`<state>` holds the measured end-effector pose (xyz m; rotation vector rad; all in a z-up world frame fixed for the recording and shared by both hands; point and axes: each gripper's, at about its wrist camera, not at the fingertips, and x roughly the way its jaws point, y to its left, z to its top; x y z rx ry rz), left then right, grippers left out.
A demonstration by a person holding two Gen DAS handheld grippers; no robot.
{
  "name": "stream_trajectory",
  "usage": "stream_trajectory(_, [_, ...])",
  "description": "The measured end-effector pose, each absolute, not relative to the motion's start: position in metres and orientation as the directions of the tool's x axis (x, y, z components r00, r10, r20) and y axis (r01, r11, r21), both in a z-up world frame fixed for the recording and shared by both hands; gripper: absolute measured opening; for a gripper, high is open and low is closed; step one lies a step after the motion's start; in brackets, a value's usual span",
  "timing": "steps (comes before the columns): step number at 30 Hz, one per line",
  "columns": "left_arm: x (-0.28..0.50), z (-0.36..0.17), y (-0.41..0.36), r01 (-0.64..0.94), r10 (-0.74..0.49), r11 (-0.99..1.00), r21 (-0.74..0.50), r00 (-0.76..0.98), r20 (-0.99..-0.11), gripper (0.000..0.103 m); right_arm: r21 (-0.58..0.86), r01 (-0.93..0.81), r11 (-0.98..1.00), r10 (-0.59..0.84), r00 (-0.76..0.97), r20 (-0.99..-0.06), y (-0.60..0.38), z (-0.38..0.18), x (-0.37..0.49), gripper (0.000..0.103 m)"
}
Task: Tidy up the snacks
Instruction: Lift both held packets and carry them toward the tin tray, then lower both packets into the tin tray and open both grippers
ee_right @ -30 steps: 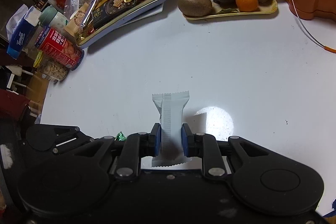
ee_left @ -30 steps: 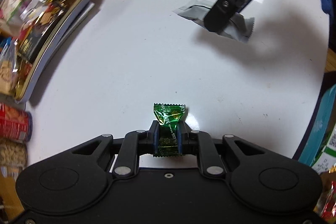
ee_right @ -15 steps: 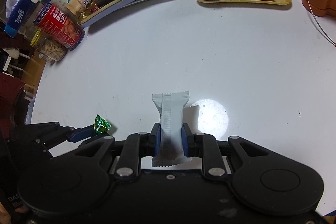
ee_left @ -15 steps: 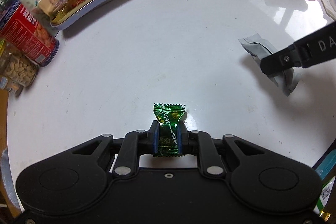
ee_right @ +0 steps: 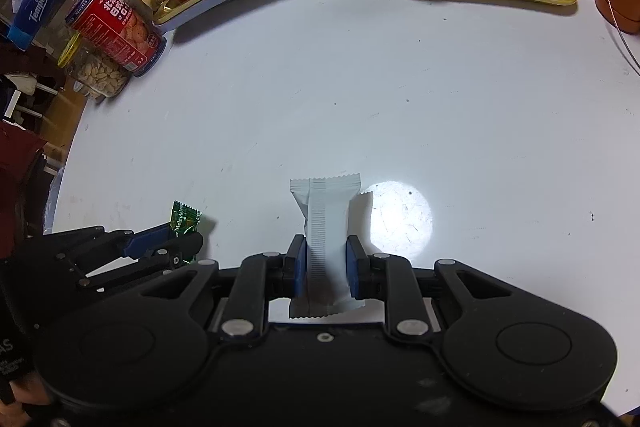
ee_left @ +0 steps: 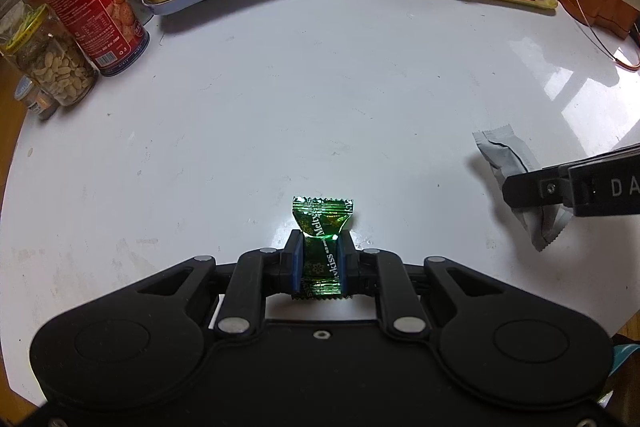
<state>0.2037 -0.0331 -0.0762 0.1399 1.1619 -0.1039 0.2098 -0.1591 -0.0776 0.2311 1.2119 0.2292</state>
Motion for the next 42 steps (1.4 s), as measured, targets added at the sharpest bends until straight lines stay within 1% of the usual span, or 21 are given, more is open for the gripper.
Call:
stream_trajectory(12, [0.2, -0.074, -0.024, 0.089, -0.006, 0.996, 0.032, 0.397, -0.918, 0.022, 0.292, -0.063, 0.954, 0.296, 0.331, -0.896, -0.157, -0.08, 0.209, 0.023])
stream_trajectory(17, [0.196, -0.073, -0.014, 0.034, -0.016, 0.999, -0.002, 0.392, -0.92, 0.022, 0.298, -0.058, 0.953, 0.299, 0.342, -0.891, -0.159, -0.078, 0.207, 0.023])
stream_trajectory(21, [0.181, -0.056, -0.003, 0.0, -0.048, 0.999, -0.052, 0.415, -0.908, 0.022, 0.322, -0.054, 0.945, 0.318, 0.377, -0.87, -0.162, -0.063, 0.195, 0.023])
stream_trajectory(26, [0.143, -0.026, 0.009, 0.011, -0.099, 0.994, -0.105, 0.436, -0.894, 0.022, 0.322, -0.126, 0.938, 0.344, 0.445, -0.827, -0.164, -0.026, 0.155, 0.023])
stream_trajectory(30, [0.106, -0.019, 0.018, 0.011, -0.144, 0.988, -0.154, 0.416, -0.898, 0.022, 0.379, -0.122, 0.917, 0.391, 0.454, -0.8, -0.172, -0.014, 0.112, 0.023])
stream_trajectory(33, [0.082, -0.022, 0.021, 0.013, -0.173, 0.983, -0.183, 0.394, -0.903, 0.022, 0.374, -0.142, 0.917, 0.396, 0.448, -0.801, -0.171, -0.011, 0.082, 0.023])
stream_trajectory(42, [0.031, -0.013, 0.013, 0.064, -0.201, 0.979, -0.191, 0.39, -0.898, 0.022, 0.375, -0.175, 0.91, 0.414, 0.399, -0.819, -0.165, -0.021, 0.003, 0.023])
